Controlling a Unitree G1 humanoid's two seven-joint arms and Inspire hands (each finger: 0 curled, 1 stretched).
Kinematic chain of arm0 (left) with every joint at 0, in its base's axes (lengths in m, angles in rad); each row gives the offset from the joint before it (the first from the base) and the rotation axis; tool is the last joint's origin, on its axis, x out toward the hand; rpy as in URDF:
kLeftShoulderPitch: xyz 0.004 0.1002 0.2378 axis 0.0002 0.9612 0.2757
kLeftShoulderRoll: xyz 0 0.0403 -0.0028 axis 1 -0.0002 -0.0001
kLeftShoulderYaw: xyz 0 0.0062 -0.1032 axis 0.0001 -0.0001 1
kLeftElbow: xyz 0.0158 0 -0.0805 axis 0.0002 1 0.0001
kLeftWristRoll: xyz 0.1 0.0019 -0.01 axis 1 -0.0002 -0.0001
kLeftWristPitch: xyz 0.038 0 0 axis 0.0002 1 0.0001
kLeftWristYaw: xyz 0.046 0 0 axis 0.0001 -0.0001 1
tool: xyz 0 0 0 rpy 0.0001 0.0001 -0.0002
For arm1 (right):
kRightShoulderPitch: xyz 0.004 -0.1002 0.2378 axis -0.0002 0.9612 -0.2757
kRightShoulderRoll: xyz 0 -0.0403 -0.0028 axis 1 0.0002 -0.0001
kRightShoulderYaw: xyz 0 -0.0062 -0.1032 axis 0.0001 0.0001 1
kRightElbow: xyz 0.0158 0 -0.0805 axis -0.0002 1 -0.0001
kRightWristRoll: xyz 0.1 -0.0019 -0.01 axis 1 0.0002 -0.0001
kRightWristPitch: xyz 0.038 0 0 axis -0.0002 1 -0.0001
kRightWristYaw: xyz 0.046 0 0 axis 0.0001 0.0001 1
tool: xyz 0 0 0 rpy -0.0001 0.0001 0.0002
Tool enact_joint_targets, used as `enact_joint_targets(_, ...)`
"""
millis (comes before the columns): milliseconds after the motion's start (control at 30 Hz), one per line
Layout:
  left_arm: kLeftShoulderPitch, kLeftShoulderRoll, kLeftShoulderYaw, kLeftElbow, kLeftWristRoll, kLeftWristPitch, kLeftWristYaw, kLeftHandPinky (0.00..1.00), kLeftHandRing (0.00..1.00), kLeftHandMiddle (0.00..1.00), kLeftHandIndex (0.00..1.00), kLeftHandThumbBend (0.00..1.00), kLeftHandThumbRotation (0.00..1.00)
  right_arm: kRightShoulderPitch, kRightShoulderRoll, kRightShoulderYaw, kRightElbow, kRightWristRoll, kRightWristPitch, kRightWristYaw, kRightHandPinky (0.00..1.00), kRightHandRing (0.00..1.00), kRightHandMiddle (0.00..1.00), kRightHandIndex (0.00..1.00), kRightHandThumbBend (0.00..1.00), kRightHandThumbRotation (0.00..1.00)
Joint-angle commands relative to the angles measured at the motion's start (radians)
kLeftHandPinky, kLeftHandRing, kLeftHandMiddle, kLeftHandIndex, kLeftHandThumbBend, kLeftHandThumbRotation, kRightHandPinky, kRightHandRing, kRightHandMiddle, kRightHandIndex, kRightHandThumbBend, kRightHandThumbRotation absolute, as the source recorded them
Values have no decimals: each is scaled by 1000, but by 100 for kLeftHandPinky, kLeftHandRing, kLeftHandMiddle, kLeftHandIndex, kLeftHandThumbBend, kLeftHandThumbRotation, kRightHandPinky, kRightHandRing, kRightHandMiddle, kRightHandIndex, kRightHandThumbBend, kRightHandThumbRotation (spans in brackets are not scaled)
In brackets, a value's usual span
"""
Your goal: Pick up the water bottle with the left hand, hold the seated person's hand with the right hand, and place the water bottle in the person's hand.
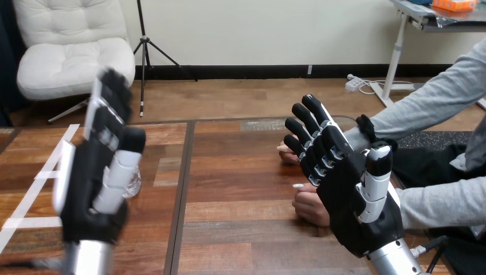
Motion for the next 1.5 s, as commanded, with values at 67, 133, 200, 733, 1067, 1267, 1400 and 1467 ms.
enact_joint_targets(67,-125,60,58,-46,9,-13,-27,100,100,100,100,100,71,-53,6,4,-15,0,-6,0,100,100,100,100,100,100)
enact_joint_targets(133,-135,68,67,-43,12,-9,-29,100,100,100,100,100,70,-53,6,4,-14,0,-7,1,100,100,100,100,100,100)
enact_joint_targets(200,-145,76,77,-40,17,-5,-30,100,100,100,100,100,68,-53,6,5,-13,1,-7,1,100,100,100,100,100,100)
enact_joint_targets(733,-275,96,151,50,61,-21,4,96,97,98,96,100,61,-52,10,5,-19,3,3,-8,100,100,100,100,100,100)
enact_joint_targets(1067,-354,116,177,112,78,-18,10,97,99,99,97,100,57,-53,8,5,-17,6,7,-6,100,100,100,100,100,100)
enact_joint_targets(1267,-396,124,185,153,111,-8,21,99,100,100,99,100,54,-51,10,6,-22,8,14,-9,100,100,100,100,100,100)
enact_joint_targets(1400,-422,125,183,189,143,-16,36,100,100,100,100,100,51,-53,9,5,-19,7,13,-8,100,100,100,100,100,100)
enact_joint_targets(1467,-436,122,179,206,161,-12,49,100,100,100,100,100,51,-55,9,5,-19,4,13,-9,100,100,100,100,99,100)
